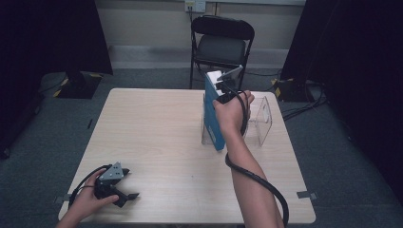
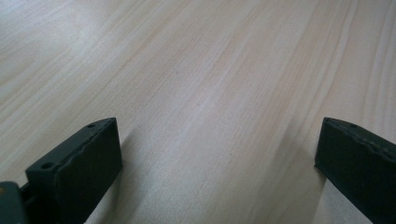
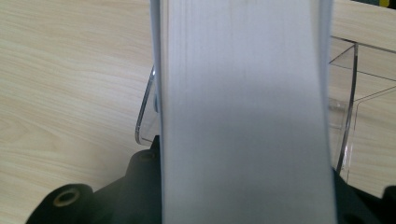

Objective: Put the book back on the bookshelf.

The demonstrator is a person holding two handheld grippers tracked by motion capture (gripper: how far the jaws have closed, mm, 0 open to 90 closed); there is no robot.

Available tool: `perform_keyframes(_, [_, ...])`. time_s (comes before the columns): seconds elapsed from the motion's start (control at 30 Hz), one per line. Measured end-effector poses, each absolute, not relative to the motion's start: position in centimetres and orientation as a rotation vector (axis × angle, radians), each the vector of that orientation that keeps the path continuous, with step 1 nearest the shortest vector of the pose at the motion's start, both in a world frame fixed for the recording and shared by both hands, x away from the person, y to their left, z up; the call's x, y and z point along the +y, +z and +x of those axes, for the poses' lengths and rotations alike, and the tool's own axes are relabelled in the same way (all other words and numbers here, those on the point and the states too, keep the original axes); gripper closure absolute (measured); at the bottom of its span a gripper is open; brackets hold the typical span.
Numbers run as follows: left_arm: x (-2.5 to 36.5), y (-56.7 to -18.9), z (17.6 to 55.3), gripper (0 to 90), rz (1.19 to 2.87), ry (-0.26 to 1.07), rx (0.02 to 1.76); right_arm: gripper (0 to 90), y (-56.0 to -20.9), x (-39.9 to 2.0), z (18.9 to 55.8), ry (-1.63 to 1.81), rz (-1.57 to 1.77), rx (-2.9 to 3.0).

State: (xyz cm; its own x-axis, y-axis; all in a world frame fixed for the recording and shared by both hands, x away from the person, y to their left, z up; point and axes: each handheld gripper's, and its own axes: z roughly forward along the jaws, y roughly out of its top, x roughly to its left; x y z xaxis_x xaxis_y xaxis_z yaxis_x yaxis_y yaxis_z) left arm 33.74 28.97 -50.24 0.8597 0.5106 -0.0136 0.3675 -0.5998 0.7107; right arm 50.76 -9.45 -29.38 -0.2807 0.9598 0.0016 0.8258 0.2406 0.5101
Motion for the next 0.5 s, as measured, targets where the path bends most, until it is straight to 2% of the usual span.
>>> perform_keyframes(0.5, [28.97,-50.24,33.72,0.0,2.277,0.245,0.635,61.2,-29.92,-9.21,51.04,0.606,1.657,2.21])
